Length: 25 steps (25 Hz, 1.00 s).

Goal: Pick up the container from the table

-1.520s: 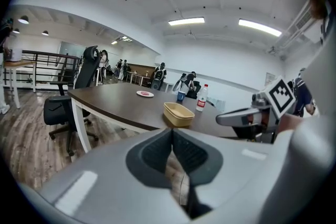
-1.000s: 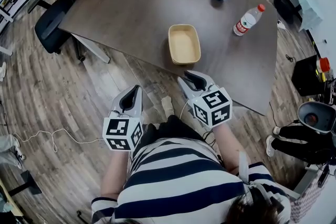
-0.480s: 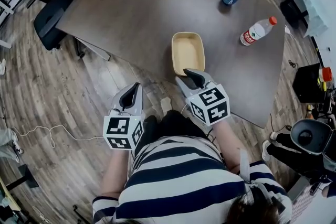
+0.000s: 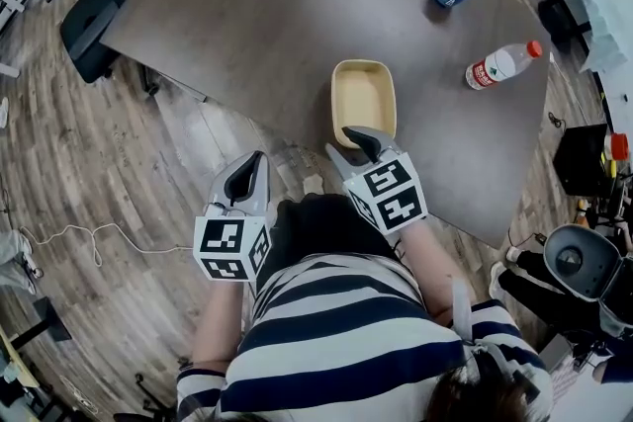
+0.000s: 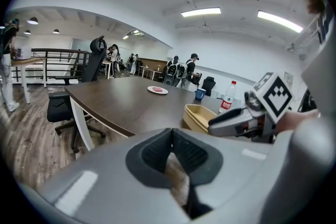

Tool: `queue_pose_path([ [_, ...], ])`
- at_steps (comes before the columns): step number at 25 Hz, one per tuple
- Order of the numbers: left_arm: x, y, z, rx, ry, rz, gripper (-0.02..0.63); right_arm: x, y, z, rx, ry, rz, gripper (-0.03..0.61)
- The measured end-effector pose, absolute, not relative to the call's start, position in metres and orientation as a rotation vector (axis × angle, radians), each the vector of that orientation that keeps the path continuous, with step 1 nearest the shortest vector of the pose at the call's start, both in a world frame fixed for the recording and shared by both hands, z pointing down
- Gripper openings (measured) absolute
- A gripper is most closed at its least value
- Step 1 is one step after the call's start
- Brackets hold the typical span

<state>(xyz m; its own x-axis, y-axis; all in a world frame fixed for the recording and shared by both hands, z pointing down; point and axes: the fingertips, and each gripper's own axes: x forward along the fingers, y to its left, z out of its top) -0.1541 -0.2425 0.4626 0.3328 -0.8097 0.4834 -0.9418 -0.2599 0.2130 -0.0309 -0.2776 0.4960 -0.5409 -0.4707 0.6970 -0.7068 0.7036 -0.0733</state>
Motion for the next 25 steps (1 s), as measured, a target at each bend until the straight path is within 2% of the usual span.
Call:
queue_pose_path([
  [9,-0.157,-0.247,0.471,2.13,-1.535,0.391,0.0,-0.03,-0.28,0.521,0.848,-2.102,0.409,0.124],
  [14,-0.159,-0.245,0.472,2.124,-1.539,0.397,0.0,-0.029,-0.281,0.524,0.843,-2.058,0.342,0.095],
  [17,-0.157,-0.243,0.472,2.125,-1.534,0.397,0.0,-0.027,-0.282,0.525,0.847,-2.023,0.302,0.051],
  [25,-0.154,-0.237,0.47,2.134,-1.527,0.398,0.0,-0.027,-0.281,0.524,0.832,-2.029,0.271,0.043],
])
